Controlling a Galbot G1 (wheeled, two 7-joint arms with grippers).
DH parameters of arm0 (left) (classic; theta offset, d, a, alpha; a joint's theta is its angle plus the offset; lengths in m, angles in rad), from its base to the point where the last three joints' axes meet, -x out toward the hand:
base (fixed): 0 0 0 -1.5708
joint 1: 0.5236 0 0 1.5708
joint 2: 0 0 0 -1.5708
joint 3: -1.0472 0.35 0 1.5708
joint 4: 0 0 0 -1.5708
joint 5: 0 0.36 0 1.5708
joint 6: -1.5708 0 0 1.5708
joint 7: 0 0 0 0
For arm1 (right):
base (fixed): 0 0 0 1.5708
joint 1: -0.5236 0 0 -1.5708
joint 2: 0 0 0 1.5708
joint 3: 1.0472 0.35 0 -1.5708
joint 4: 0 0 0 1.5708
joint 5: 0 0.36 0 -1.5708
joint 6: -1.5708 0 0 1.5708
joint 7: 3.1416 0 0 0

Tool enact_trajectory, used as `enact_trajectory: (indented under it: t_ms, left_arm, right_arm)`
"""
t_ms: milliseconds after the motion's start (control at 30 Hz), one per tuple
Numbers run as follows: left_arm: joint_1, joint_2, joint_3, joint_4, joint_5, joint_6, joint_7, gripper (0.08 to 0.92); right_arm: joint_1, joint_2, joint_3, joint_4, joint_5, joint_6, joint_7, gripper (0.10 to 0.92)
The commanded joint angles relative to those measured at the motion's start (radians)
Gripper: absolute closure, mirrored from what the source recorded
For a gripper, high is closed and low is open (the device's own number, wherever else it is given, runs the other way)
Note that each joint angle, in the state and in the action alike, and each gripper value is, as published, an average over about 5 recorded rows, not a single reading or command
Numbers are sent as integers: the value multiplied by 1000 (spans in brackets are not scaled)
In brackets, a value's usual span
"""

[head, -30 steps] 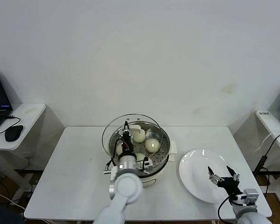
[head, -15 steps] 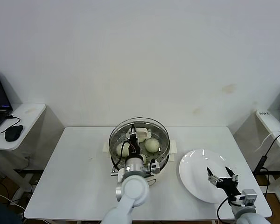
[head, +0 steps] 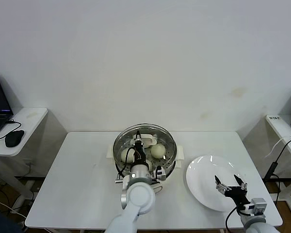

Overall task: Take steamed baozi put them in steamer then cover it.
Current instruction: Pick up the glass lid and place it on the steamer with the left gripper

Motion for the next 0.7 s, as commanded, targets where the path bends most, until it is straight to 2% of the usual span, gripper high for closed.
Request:
enact_trajectory:
  t_ms: [33, 700]
  left_arm:
    - [9, -3, 4, 5, 1, 0, 0, 867]
    - [15, 3, 15, 18, 7, -3, -15, 867]
  right_arm:
    - [-3, 0, 1, -2, -1, 1, 0, 203]
    - [-10, 1, 7, -1, -2, 9, -3, 203]
